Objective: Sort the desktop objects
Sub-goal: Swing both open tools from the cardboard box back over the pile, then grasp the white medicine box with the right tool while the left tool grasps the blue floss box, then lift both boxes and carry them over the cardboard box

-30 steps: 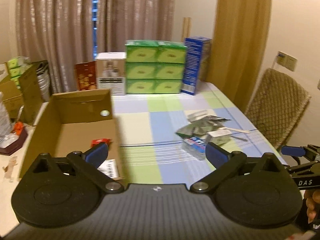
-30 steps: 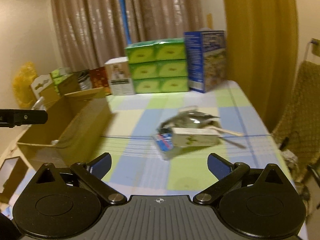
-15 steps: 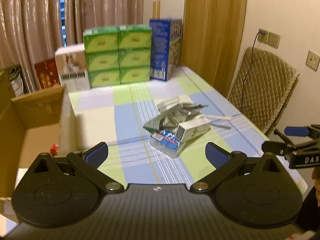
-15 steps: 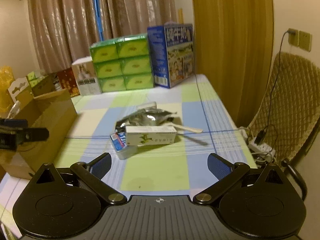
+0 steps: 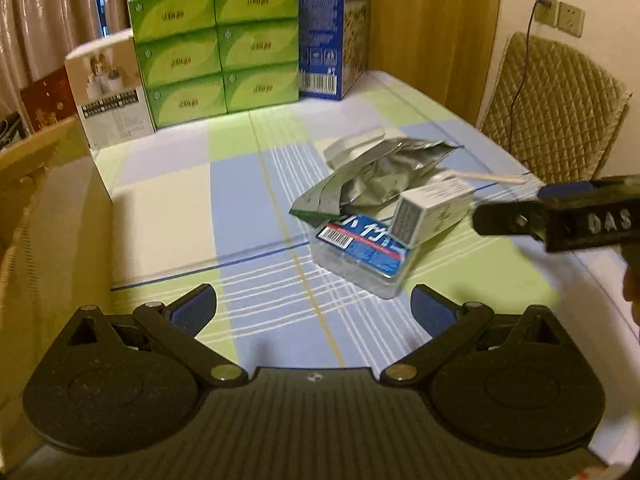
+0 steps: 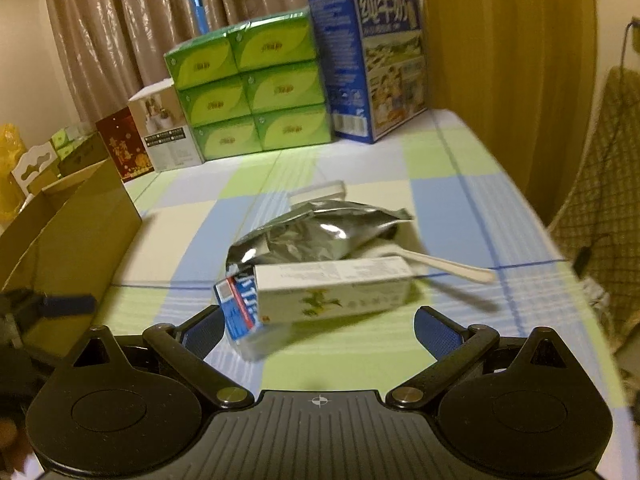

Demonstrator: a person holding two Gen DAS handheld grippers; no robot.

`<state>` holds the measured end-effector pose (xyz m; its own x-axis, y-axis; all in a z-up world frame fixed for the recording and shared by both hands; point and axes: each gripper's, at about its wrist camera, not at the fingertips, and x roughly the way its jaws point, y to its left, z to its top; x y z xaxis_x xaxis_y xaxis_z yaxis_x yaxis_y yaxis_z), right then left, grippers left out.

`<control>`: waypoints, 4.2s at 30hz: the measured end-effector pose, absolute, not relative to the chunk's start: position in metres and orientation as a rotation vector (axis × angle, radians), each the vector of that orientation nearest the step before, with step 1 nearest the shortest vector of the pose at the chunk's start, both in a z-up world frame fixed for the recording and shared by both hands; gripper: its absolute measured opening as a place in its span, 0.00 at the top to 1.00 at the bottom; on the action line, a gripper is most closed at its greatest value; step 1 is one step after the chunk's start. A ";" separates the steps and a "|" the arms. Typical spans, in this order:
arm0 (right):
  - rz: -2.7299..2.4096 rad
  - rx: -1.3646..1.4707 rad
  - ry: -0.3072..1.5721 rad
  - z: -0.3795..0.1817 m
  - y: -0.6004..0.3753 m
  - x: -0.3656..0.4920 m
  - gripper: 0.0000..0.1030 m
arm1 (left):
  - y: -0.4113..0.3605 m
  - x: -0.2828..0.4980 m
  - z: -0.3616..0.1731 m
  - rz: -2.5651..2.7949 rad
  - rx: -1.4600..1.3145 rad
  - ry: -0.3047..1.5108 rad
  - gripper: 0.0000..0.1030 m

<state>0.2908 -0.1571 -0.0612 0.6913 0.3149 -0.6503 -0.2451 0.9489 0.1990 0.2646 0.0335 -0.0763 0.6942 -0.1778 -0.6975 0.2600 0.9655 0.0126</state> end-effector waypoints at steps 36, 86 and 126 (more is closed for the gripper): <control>0.126 0.171 0.848 -0.100 -0.185 0.339 0.43 | 0.040 0.298 -0.102 -0.276 -0.066 0.824 0.01; 0.346 -0.110 0.886 -0.114 -0.151 0.283 0.78 | 0.010 0.321 -0.122 -0.294 -0.022 0.829 0.38; 0.326 -0.088 0.845 -0.115 -0.150 0.258 0.76 | 0.008 0.231 -0.120 -0.303 0.061 0.853 0.48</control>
